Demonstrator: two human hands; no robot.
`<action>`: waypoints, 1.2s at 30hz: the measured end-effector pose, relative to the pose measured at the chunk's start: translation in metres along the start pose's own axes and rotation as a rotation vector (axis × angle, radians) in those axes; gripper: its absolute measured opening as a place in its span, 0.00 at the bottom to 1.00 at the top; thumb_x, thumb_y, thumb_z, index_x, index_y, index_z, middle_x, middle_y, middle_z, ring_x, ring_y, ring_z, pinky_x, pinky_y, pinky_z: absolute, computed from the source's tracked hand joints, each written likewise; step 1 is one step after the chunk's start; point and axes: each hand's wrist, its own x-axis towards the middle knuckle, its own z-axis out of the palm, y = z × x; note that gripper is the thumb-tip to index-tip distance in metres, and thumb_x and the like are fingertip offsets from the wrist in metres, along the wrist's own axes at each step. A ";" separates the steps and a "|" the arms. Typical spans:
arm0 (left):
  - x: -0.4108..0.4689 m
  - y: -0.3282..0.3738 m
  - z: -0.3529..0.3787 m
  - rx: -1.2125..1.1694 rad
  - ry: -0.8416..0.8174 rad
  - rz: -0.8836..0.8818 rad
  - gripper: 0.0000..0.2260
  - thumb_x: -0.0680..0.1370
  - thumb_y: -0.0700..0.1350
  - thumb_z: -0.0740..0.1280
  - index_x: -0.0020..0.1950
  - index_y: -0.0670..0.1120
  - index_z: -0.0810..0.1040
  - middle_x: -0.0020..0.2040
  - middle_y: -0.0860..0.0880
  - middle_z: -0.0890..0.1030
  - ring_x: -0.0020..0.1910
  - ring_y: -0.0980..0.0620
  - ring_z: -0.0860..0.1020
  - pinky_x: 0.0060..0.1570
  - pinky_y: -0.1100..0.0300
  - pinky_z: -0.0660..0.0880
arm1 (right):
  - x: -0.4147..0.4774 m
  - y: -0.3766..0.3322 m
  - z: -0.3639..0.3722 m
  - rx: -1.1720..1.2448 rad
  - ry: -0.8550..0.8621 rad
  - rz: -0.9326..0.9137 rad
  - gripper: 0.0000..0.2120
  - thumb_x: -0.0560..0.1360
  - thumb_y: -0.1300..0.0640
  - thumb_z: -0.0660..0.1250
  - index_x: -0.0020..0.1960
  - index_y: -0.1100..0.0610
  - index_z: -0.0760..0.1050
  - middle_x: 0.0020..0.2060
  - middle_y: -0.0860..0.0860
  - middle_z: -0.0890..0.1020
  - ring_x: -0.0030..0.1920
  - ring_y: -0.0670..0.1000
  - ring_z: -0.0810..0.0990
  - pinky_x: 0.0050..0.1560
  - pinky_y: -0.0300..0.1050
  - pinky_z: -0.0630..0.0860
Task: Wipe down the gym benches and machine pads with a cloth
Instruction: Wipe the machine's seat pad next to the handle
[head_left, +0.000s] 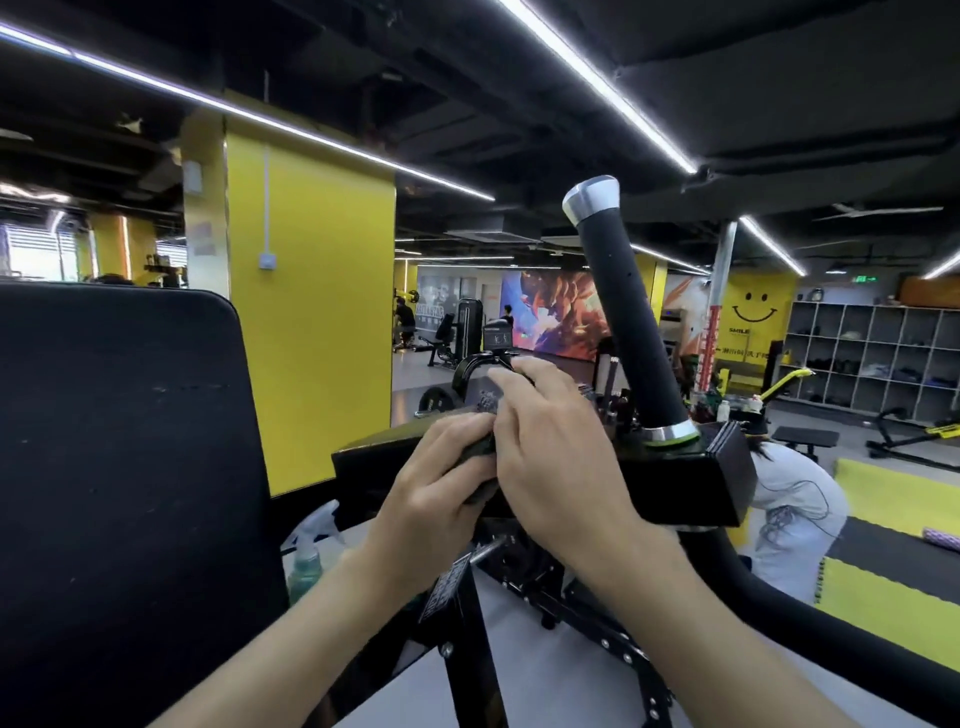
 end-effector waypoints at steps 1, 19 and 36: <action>-0.004 -0.005 0.004 -0.005 0.033 0.004 0.07 0.82 0.34 0.64 0.50 0.33 0.81 0.58 0.39 0.79 0.58 0.40 0.78 0.58 0.52 0.76 | 0.003 0.002 0.007 0.076 -0.022 0.001 0.23 0.81 0.51 0.48 0.70 0.54 0.71 0.68 0.51 0.73 0.69 0.50 0.68 0.71 0.50 0.65; -0.060 -0.050 0.001 0.026 0.116 -0.166 0.08 0.81 0.36 0.67 0.60 0.37 0.79 0.57 0.43 0.78 0.56 0.42 0.80 0.58 0.53 0.77 | 0.004 -0.005 0.060 -0.030 0.262 0.080 0.18 0.82 0.51 0.50 0.48 0.52 0.78 0.45 0.48 0.78 0.51 0.53 0.75 0.62 0.52 0.64; -0.067 -0.121 -0.014 0.174 0.144 -1.358 0.13 0.76 0.27 0.59 0.50 0.43 0.74 0.57 0.44 0.75 0.48 0.48 0.74 0.45 0.57 0.70 | 0.003 -0.007 0.064 -0.107 0.322 0.049 0.15 0.81 0.52 0.55 0.45 0.54 0.78 0.45 0.49 0.77 0.51 0.55 0.74 0.62 0.53 0.65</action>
